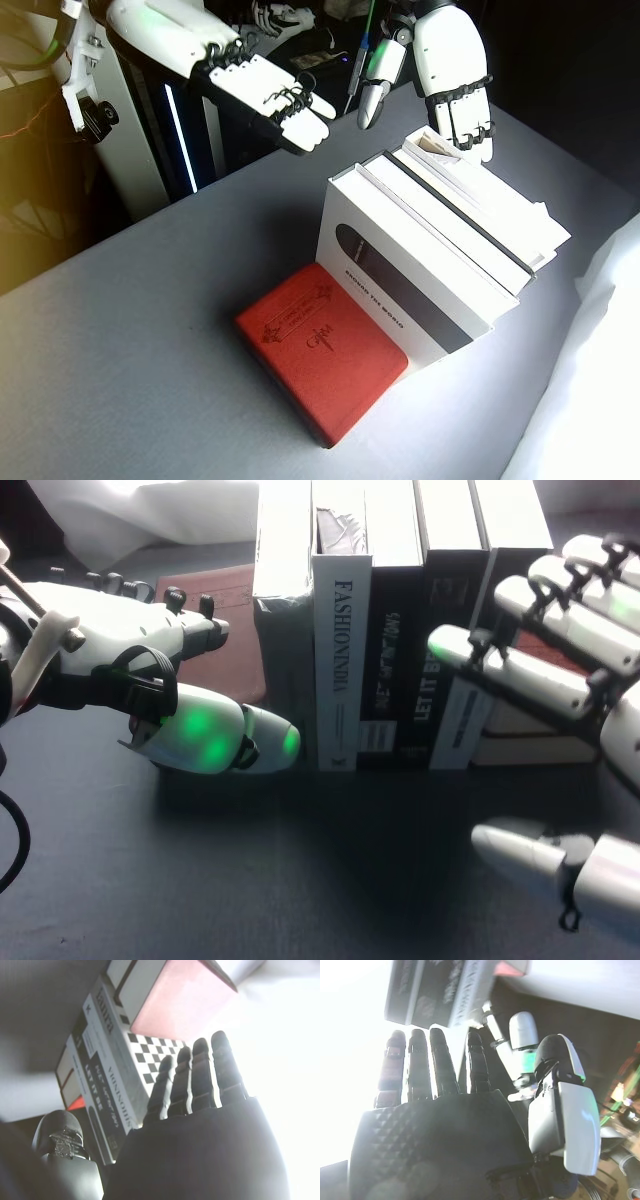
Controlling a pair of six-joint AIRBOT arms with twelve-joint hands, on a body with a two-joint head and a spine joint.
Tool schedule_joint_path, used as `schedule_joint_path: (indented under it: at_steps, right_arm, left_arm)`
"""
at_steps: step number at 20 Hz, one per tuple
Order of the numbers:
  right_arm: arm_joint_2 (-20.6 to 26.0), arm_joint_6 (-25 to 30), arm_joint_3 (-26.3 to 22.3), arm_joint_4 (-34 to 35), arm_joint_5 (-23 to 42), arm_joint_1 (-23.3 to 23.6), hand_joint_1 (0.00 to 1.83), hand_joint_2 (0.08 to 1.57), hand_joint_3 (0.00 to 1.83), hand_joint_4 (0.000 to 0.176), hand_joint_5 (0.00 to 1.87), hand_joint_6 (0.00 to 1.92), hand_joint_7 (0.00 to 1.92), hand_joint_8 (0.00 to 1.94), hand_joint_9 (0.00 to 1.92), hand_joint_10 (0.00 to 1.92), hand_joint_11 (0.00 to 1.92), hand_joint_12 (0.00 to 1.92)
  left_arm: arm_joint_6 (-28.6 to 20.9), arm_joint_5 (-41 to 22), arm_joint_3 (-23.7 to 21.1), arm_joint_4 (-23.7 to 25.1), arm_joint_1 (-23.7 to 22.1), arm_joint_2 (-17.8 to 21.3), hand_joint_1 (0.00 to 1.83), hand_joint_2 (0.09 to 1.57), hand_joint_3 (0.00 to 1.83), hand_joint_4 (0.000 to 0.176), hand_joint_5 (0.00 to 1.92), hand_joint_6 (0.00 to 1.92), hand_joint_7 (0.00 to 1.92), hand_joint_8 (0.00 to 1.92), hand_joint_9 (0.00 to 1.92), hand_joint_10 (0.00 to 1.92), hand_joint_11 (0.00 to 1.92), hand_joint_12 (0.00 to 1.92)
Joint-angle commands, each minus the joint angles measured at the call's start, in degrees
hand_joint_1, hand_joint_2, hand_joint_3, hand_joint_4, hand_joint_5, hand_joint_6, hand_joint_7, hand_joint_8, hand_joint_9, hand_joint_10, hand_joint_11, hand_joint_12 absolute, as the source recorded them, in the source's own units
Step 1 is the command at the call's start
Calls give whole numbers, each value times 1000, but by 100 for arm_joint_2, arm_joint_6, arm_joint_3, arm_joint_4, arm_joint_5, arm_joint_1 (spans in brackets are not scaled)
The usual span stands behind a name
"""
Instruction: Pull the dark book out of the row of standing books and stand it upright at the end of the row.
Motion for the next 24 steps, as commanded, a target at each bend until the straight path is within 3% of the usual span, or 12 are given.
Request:
schedule_joint_path:
  at_steps: [1, 11, 15, 24]
  right_arm:
    - [21, 70, -6, -650, -635, 115, 0, 1184, 22, 0, 0, 0, 0, 0, 0, 0, 0, 0]
    - [-225, 148, 252, -1117, -1042, 198, 0, 1191, 20, 0, 0, 0, 0, 0, 0, 0, 0, 0]
    - [-797, -247, 485, -1157, -1759, 209, 0, 1198, 21, 0, 0, 0, 0, 0, 0, 0, 0, 0]
    - [-819, -257, 500, -1159, -1774, 231, 0, 1215, 24, 0, 0, 0, 0, 0, 0, 0, 0, 0]
  left_arm:
    - [-11, -130, -9, 348, -81, 93, 0, 1039, 0, 0, 10, 2, 0, 0, 0, 0, 25, 14]
    - [75, -137, -7, 326, -84, 101, 0, 1047, 0, 0, 7, 3, 0, 0, 0, 0, 40, 28]
    - [72, -135, -7, 298, -87, 101, 0, 1045, 0, 0, 0, 0, 0, 0, 0, 0, 20, 23]
    - [94, -148, -7, 294, -87, 107, 0, 1048, 0, 0, 15, 3, 0, 0, 0, 0, 28, 34]
